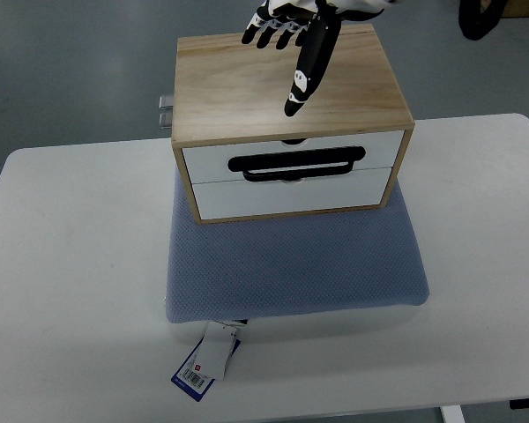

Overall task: Open wood drawer with right hand
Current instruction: 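Lower the right hand and hook fingers behind the upper drawer's black handle, then pull the upper white drawer toward the robot with the right hand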

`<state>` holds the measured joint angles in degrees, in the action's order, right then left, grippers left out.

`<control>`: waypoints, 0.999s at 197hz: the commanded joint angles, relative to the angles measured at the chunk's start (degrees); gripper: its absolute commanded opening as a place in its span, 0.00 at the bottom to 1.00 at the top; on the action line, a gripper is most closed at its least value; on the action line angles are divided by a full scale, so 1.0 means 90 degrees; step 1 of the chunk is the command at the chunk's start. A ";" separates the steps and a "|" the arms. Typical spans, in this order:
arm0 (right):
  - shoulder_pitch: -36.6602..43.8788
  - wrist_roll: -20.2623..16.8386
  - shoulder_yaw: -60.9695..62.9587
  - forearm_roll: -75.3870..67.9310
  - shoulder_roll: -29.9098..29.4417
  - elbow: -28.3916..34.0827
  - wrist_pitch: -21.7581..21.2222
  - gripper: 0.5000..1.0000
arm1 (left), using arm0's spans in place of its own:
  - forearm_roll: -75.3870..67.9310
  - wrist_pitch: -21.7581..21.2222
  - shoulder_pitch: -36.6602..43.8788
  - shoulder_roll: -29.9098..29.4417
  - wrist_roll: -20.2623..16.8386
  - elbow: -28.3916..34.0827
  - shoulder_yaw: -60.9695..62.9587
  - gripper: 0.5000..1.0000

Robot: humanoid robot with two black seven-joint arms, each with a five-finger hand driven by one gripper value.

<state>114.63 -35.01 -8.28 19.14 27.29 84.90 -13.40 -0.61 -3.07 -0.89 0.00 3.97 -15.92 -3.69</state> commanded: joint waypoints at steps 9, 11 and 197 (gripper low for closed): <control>-0.0276 0.0001 -0.0095 -0.0212 -0.0249 0.0186 0.0347 0.86 | -0.0001 -0.0001 0.0001 0.0000 -0.0001 0.0002 0.0009 1.00; -0.0276 0.0001 -0.0095 -0.0212 -0.0249 0.0186 0.0347 0.86 | -0.0001 -0.0001 0.0001 0.0000 -0.0001 0.0002 0.0009 1.00; -0.1545 0.0001 -0.0466 0.0315 -0.0278 0.0049 0.0239 0.87 | 0.0009 -0.0001 0.0001 0.0000 -0.0001 0.0021 0.0000 1.00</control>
<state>101.65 -35.01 -12.33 21.40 24.77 85.65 -10.83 -0.52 -3.08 -0.88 0.00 3.96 -15.76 -3.66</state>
